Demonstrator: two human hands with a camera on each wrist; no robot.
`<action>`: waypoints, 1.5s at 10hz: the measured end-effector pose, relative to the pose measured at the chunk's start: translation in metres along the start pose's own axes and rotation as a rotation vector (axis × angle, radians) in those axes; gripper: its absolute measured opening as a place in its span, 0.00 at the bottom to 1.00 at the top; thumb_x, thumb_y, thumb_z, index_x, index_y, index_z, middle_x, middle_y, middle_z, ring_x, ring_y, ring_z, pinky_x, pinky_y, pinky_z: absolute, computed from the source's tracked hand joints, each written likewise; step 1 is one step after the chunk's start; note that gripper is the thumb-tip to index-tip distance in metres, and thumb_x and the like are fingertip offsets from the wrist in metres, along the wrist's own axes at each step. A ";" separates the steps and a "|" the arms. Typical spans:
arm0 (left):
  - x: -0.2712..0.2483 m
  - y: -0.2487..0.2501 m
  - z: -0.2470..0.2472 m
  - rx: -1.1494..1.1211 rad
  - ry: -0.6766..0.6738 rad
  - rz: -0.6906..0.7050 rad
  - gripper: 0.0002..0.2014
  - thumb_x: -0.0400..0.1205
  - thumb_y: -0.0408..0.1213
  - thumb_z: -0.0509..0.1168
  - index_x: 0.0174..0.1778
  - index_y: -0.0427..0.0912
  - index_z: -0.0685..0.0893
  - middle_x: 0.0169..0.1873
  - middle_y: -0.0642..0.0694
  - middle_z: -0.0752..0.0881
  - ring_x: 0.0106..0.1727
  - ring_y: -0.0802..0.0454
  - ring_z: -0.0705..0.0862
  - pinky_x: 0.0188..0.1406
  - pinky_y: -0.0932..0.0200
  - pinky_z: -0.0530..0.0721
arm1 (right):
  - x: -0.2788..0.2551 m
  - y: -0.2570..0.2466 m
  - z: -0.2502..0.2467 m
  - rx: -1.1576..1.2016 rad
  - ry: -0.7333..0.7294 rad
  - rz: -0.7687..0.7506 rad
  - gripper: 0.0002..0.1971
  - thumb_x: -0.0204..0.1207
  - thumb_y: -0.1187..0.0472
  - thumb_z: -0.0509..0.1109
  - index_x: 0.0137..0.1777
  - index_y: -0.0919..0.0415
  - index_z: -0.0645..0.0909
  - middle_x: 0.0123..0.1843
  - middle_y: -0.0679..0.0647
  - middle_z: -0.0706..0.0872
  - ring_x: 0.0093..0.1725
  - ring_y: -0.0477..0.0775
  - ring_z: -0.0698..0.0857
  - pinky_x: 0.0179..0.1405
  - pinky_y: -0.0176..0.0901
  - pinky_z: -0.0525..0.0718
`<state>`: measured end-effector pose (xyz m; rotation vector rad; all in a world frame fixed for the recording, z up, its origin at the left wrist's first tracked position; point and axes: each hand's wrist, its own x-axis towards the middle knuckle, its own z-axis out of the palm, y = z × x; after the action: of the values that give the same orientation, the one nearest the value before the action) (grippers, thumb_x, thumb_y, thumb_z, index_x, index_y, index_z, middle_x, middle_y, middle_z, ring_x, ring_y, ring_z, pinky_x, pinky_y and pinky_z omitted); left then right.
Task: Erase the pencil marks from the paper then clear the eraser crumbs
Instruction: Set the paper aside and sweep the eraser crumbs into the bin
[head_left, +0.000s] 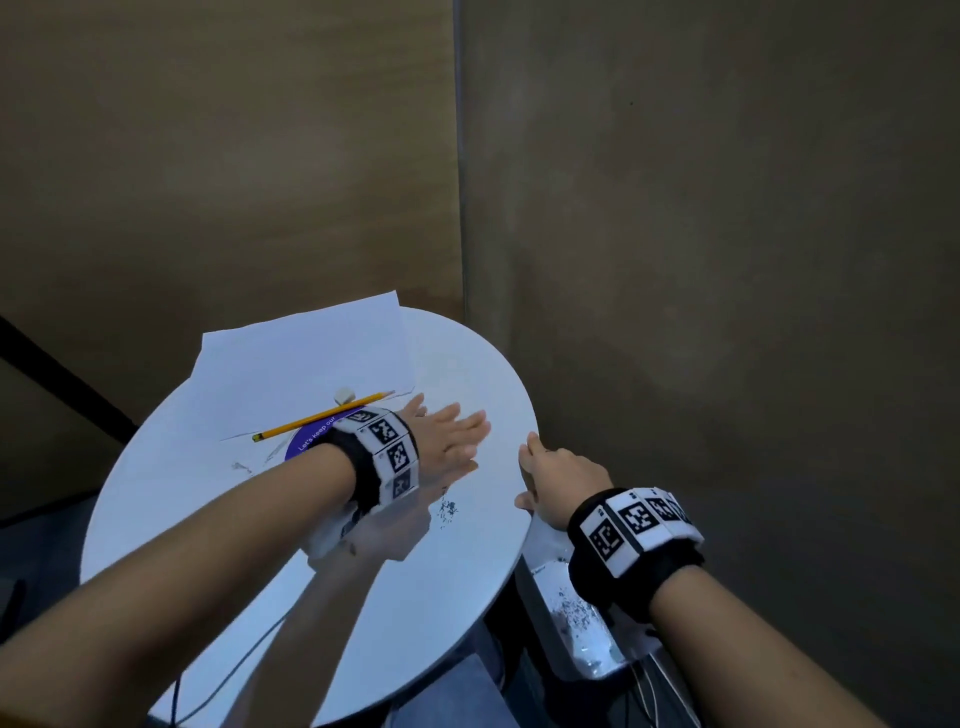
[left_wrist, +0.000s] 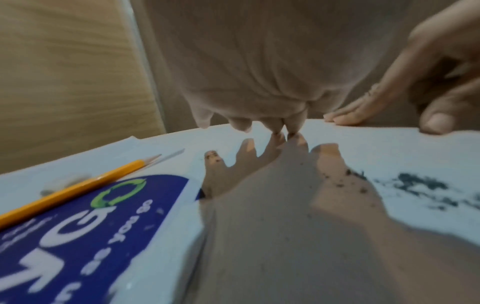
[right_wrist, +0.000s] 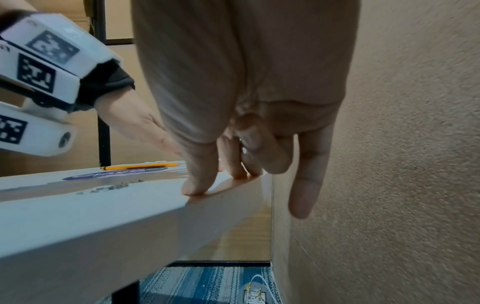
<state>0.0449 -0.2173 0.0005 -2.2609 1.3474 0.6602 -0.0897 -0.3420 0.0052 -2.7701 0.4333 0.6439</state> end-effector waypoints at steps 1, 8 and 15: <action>0.000 -0.012 -0.007 -0.183 0.071 -0.083 0.27 0.89 0.53 0.41 0.84 0.51 0.45 0.83 0.54 0.40 0.84 0.50 0.40 0.79 0.37 0.40 | 0.000 0.000 0.000 -0.006 -0.010 0.003 0.31 0.82 0.54 0.62 0.80 0.62 0.54 0.74 0.58 0.71 0.67 0.60 0.77 0.56 0.50 0.76; -0.040 0.024 0.041 -0.756 0.234 -0.623 0.39 0.85 0.53 0.58 0.83 0.34 0.47 0.82 0.34 0.47 0.83 0.38 0.51 0.80 0.45 0.53 | -0.006 0.037 0.022 0.453 0.053 -0.144 0.26 0.84 0.62 0.60 0.81 0.56 0.61 0.84 0.48 0.55 0.80 0.50 0.63 0.73 0.33 0.59; -0.045 0.088 0.048 -1.024 0.199 -0.765 0.42 0.85 0.59 0.48 0.81 0.31 0.38 0.81 0.33 0.37 0.83 0.38 0.38 0.80 0.45 0.41 | -0.008 0.054 0.057 0.494 0.228 -0.072 0.26 0.83 0.68 0.56 0.81 0.56 0.60 0.84 0.53 0.57 0.80 0.55 0.63 0.76 0.41 0.60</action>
<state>-0.0612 -0.1975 -0.0210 -3.3671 0.0122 0.9619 -0.1367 -0.3721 -0.0505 -2.3734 0.4628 0.1677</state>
